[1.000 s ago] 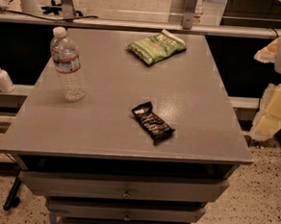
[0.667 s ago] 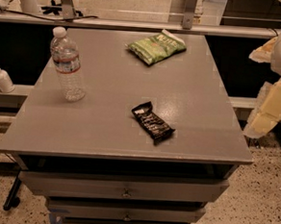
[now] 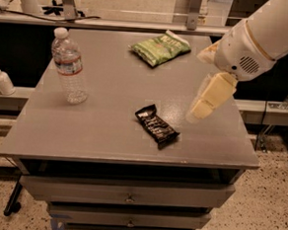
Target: Pick water bottle
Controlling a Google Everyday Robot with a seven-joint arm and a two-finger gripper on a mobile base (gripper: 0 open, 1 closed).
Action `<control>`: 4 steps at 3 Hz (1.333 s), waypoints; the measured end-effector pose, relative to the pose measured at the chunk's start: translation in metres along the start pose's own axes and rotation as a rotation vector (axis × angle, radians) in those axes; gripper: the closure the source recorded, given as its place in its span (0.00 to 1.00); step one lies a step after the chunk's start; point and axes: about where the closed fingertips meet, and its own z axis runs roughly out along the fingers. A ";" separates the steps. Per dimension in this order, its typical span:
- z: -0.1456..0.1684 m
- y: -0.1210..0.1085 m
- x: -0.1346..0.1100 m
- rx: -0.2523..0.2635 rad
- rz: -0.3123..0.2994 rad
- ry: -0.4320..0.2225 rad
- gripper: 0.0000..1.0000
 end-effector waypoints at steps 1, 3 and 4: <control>0.038 0.000 -0.061 -0.055 -0.007 -0.188 0.00; 0.055 0.014 -0.133 -0.104 -0.008 -0.373 0.00; 0.064 0.013 -0.140 -0.085 -0.003 -0.427 0.00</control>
Offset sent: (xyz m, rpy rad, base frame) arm 0.0186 0.2103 0.0395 0.5726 0.0145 0.1641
